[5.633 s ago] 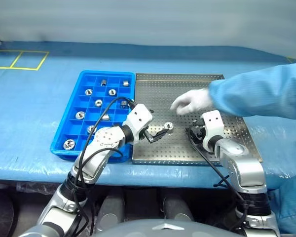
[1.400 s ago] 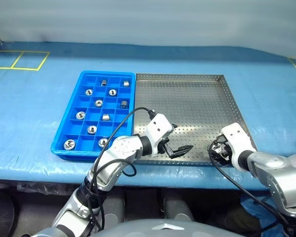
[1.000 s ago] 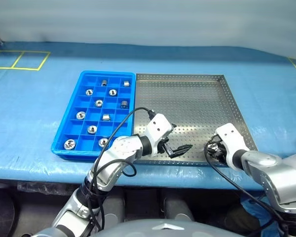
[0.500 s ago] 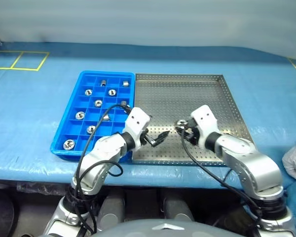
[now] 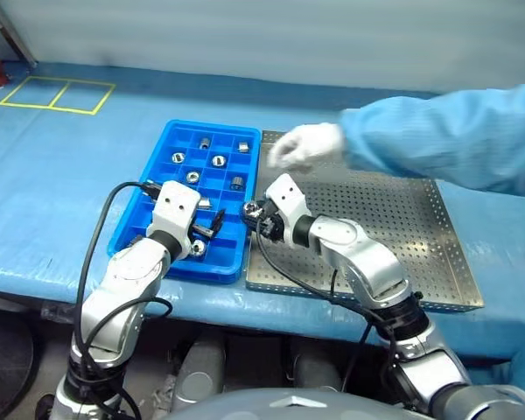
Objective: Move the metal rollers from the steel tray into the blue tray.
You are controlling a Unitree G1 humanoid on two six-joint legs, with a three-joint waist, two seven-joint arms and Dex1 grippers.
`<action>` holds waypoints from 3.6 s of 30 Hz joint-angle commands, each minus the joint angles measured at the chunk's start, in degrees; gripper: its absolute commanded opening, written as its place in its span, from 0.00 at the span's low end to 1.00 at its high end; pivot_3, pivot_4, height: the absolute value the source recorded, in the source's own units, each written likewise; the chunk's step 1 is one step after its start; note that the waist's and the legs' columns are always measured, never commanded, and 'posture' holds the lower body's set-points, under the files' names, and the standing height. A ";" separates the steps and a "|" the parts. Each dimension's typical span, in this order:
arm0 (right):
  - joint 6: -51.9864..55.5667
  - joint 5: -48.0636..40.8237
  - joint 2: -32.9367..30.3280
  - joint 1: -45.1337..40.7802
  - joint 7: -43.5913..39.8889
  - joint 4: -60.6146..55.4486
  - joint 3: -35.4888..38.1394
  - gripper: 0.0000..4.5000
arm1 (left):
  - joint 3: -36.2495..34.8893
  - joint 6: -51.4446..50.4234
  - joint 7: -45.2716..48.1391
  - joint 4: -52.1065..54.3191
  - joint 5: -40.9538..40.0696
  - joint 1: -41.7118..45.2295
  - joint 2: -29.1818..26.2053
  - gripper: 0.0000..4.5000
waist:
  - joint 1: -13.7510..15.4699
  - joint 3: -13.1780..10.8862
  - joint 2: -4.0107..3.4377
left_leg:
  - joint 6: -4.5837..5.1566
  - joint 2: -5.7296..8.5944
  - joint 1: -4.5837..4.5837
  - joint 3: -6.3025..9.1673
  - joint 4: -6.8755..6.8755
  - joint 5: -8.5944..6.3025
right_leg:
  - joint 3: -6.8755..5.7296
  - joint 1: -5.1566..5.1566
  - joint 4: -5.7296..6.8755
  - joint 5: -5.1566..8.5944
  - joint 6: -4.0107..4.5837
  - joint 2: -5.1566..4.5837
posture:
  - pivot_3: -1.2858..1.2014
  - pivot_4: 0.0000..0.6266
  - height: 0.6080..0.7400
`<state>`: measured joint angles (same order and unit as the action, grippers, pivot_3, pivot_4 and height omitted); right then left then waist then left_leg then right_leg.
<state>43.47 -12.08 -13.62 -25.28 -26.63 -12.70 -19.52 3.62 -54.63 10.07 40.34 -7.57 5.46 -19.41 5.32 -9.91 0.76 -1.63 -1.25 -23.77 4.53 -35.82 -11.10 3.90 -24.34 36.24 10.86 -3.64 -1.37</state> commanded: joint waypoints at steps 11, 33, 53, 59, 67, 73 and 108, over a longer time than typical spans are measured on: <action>-1.44 1.03 1.56 -0.08 -2.31 2.43 -1.75 0.54 | 0.23 0.24 0.27 1.97 0.28 0.67 -0.15 1.00 | 2.14 0.00 0.00 | -0.02 0.00 -0.02 -0.01 0.05 0.00 | -0.01 -0.05 -0.01 0.02 0.04 0.00 | 0.67 0.24 1.00; 3.83 2.42 -7.13 12.99 5.85 -14.73 13.22 0.75 | 7.34 6.46 5.05 -8.33 -0.01 8.31 1.92 1.00 | 0.63 0.00 0.00 | -0.03 0.01 -0.14 -0.05 0.06 0.00 | 0.01 -0.11 -0.13 0.02 0.04 -0.03 | 0.60 0.24 1.00; 13.36 1.50 -15.36 25.08 7.10 -24.96 25.62 0.75 | 17.34 16.98 23.49 -20.34 -3.35 14.11 1.31 1.00 | -4.97 0.00 0.00 | -0.01 0.01 -0.14 -0.06 -0.06 0.00 | 0.04 -0.06 -0.09 0.01 0.00 -0.04 | 0.55 0.24 1.00; 12.38 2.41 -13.30 23.64 8.83 -19.86 24.11 0.75 | 18.48 17.11 25.11 -20.69 -2.77 14.57 0.71 1.00 | -5.47 0.00 -0.01 | -0.01 0.01 -0.14 -0.06 -0.11 0.00 | 0.05 -0.04 -0.09 0.00 -0.01 -0.04 | 0.56 0.24 1.00; 11.01 3.04 -11.69 22.74 10.11 -13.43 23.58 0.75 | 17.68 17.31 26.33 -19.22 -3.65 14.00 0.59 1.00 | -5.56 0.01 -0.02 | 0.00 0.02 -0.12 -0.05 -0.09 0.00 | 0.05 -0.03 -0.08 0.00 -0.01 -0.03 | 0.56 0.24 1.00; 10.02 2.45 -10.56 22.66 10.35 -12.39 24.08 0.54 | 17.49 17.23 26.06 -19.06 -3.25 13.59 0.46 1.00 | -5.58 0.01 -0.02 | 0.00 0.02 -0.10 -0.05 -0.11 0.00 | 0.06 0.00 -0.07 -0.01 -0.02 -0.03 | 0.56 0.24 1.00; -13.87 5.76 9.57 -9.04 -0.54 15.49 -1.49 0.42 | -1.26 -2.84 2.11 5.05 -0.86 -4.87 1.47 1.00 | 1.82 -0.03 0.03 | -0.07 -0.04 0.06 0.05 0.05 0.04 | -0.05 -0.16 0.45 0.15 0.23 0.05 | 0.70 0.24 1.00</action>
<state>32.02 -6.56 -4.64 -32.49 -26.49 2.96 -21.69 2.27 -58.40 11.91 41.98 -7.88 0.26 -18.08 7.14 -9.94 0.78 -1.73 -1.29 -23.71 4.58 -35.77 -11.04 3.85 -24.51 36.70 11.02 -3.40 -1.33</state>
